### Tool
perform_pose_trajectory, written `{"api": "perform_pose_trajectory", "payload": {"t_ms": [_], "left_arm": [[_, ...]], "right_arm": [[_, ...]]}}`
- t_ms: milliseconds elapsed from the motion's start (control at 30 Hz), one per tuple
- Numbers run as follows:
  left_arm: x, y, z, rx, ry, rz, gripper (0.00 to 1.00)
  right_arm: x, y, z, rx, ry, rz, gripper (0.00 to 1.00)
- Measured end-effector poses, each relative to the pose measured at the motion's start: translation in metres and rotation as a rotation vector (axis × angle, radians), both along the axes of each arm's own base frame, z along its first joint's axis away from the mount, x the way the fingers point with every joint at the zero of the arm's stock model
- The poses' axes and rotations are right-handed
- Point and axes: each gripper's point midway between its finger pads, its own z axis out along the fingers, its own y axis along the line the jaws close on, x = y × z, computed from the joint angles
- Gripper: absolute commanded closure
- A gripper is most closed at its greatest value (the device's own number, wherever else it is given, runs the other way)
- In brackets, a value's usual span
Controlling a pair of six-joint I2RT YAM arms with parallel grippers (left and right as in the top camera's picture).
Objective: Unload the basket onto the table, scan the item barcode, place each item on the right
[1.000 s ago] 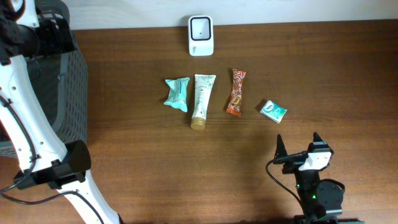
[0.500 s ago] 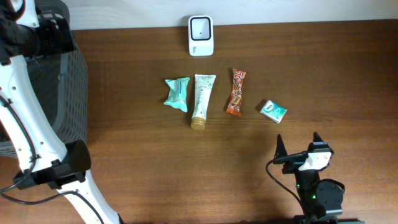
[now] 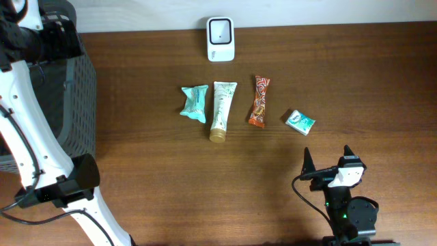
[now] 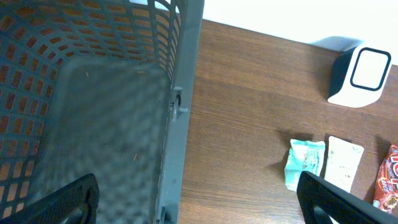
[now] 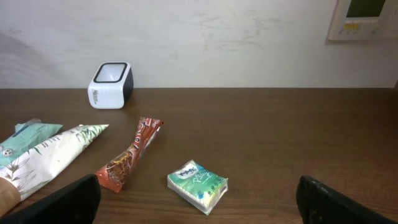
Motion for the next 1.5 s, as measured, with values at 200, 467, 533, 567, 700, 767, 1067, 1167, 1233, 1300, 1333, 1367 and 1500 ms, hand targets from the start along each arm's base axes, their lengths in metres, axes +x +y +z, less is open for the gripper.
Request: {"api": "perform_pose_trajectory", "payload": {"t_ms": [200,467,533,567,700,767,1067,1167,1233,1300,1333,1367,1500], "left_arm": [[0.000,0.000,0.000,0.000,0.000,0.000,0.01],[0.000,0.000,0.000,0.000,0.000,0.000,0.01],[0.000,0.000,0.000,0.000,0.000,0.000,0.01],[0.000,0.000,0.000,0.000,0.000,0.000,0.01],[0.000,0.001,0.000,0.002,0.001,0.002,0.01],[0.000,0.001,0.000,0.002,0.001,0.002,0.01],[0.000,0.001,0.000,0.003,0.001,0.002,0.01],[0.000,0.001,0.000,0.005,0.001,0.004,0.01],[0.000,0.001,0.000,0.005,0.001,0.004,0.01],[0.000,0.001,0.000,0.005,0.002,0.004,0.01],[0.000,0.001,0.000,0.005,0.001,0.004,0.01],[0.000,0.001,0.000,0.005,0.001,0.004,0.01],[0.000,0.001,0.000,0.005,0.001,0.004,0.01]], "right_arm": [[0.000,0.000,0.000,0.000,0.000,0.000,0.01],[0.000,0.000,0.000,-0.001,0.000,0.000,0.01],[0.000,0.000,0.006,0.000,-0.024,0.001,0.01],[0.001,0.001,0.009,0.001,-0.040,0.008,0.01],[0.000,0.016,0.013,0.006,-0.054,0.093,0.01],[-0.002,0.025,0.015,0.009,-0.062,0.148,0.01],[-0.053,0.114,0.069,0.063,-0.266,0.743,0.01],[-0.068,0.118,0.097,0.050,-0.392,0.792,0.01],[-0.077,0.117,0.116,0.028,-0.489,0.797,0.01],[-0.088,0.107,0.149,0.017,-0.649,0.735,0.01],[-0.089,0.101,0.157,0.029,-0.684,0.696,0.01],[-0.088,0.093,0.166,0.049,-0.709,0.646,0.01],[-0.074,0.071,0.211,0.113,-0.690,0.497,0.02]]}}
